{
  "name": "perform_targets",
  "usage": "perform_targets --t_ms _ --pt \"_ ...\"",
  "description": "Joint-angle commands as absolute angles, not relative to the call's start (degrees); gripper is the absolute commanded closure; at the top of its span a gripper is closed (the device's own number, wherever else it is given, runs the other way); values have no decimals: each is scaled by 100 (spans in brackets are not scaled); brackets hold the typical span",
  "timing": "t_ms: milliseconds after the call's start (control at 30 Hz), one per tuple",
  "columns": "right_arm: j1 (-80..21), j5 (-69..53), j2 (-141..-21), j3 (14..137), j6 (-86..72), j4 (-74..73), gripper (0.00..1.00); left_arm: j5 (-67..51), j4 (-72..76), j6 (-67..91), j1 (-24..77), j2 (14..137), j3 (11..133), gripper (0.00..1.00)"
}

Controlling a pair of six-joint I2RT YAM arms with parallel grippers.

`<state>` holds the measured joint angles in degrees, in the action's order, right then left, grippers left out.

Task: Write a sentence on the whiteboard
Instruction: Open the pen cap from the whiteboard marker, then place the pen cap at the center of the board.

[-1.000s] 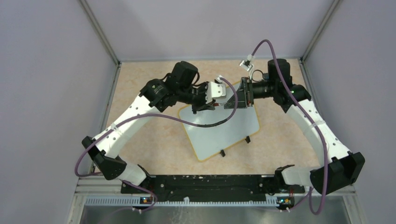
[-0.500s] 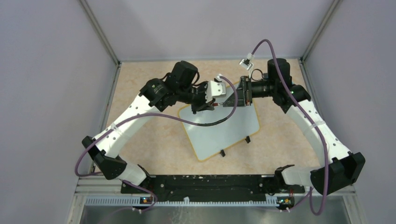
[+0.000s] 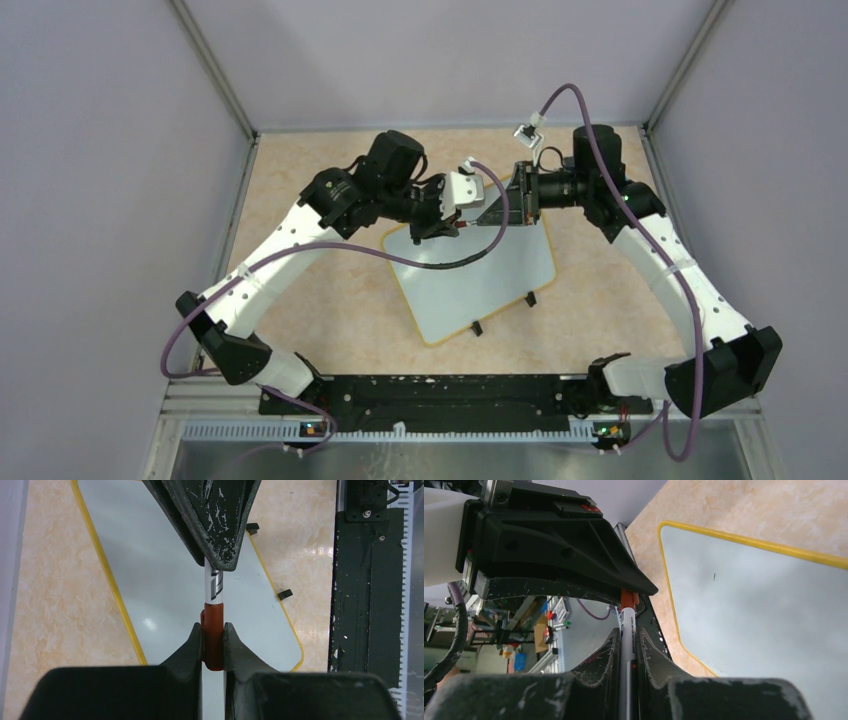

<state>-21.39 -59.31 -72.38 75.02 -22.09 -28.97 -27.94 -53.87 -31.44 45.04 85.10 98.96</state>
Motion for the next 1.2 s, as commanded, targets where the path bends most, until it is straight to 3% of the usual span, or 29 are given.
perform_targets --t_ms 0,733,867,1167 --pt "-2285 -6030 -7083 7717 -2108 -2762 100 -2867 -5152 -3099 4546 8550 9963 100" --pt "-715 -6886 -7153 8659 -1348 -3779 100 -2598 -5386 -3352 3912 7687 9138 100" --pt "-590 -6966 -7154 8676 -1049 -4094 100 -2940 -5205 -2769 3156 7629 9320 100" --pt "-579 -6925 -7025 8332 50 -4689 100 -2509 -5189 -1399 1124 7722 9294 100"
